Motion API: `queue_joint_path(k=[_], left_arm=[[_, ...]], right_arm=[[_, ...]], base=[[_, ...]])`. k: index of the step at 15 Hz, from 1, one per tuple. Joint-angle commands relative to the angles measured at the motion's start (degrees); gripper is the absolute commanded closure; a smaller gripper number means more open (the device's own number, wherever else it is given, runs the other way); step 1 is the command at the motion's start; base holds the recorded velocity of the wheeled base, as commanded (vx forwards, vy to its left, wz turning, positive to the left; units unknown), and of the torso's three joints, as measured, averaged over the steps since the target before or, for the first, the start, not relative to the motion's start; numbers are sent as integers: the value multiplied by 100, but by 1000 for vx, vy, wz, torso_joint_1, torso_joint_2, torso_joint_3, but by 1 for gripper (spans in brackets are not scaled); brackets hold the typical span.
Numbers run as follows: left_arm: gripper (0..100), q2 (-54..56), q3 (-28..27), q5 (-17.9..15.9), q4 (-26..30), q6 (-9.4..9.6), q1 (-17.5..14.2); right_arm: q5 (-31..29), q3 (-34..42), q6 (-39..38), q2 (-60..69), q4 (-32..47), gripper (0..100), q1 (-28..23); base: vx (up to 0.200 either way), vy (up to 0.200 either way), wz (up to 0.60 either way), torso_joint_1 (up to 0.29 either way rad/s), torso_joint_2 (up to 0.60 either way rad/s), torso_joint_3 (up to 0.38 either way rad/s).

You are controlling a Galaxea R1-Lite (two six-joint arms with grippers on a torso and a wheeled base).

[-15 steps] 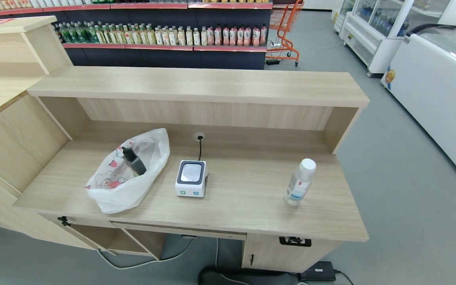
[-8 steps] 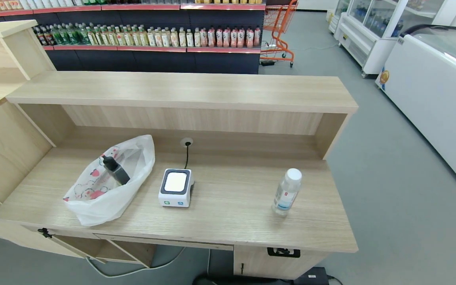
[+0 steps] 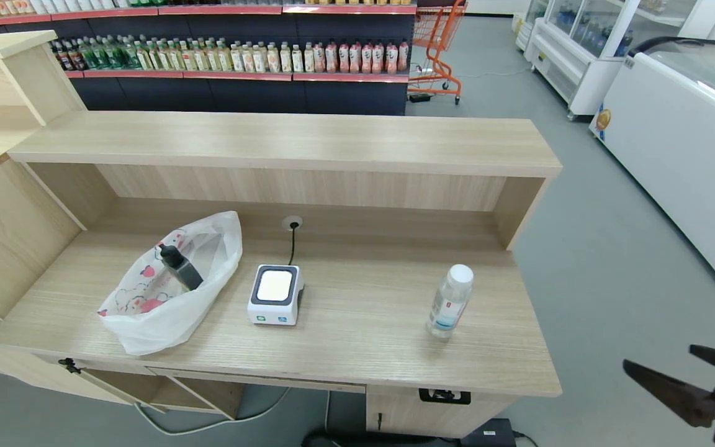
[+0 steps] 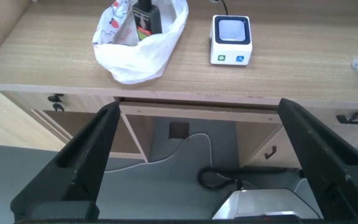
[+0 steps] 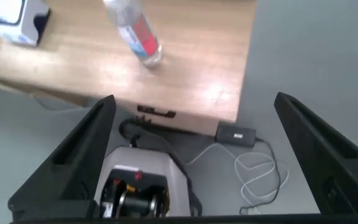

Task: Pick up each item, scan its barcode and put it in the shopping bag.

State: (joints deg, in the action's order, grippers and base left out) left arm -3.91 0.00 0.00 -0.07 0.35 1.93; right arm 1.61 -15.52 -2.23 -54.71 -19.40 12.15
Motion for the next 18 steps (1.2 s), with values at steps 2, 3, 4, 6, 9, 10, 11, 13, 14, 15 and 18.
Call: queue_joint_path(k=[2,3,4,6,9,10,11,13,14,15,18], left_arm=[[0,-13,0,0,-1,0,1],[0,-13,0,0,-1,0,1],[0,-13,0,0,-1,0,1],[0,-13,0,0,-1,0,1],[0,-13,0,0,-1,0,1],[0,-13,0,0,-1,0,1],[0,-4,0,0,-1,0,1],[0,-4,0,0,-1,0,1],[0,-13,0,0,-1,0,1],[0,-13,0,0,-1,0,1],[0,-4,0,0,-1,0,1]], right_arm=[[-3,242,-102,-1982,-1014,0,428],[-3,242,-67,-2219,-1172,0,455],[-3,207,-41,-2342,-1189,0,455],[-3,58,-32,-2861,-1444,0,463],[-3,49,-14,-3511,-2270,0,657],[-3,49,-5,-3705,-2508,0,727],[-12,49,-5,-3793,-2587,0,753],[-38,14,179,-4083,-2894,0,762],[-38,-4,197,-4188,-3035,0,771],[-38,-30,241,-4337,-3272,0,832],[-38,-83,698,-4786,-3949,0,824]], base=[[0,0,0,0,0,0],[0,0,0,0,0,0],[0,0,0,0,0,0],[0,0,0,0,0,0],[0,0,0,0,0,0],[0,0,0,0,0,0],[0,0,0,0,0,0],[0,0,0,0,0,0],[0,0,0,0,0,0],[0,0,0,0,0,0],[0,0,0,0,0,0]])
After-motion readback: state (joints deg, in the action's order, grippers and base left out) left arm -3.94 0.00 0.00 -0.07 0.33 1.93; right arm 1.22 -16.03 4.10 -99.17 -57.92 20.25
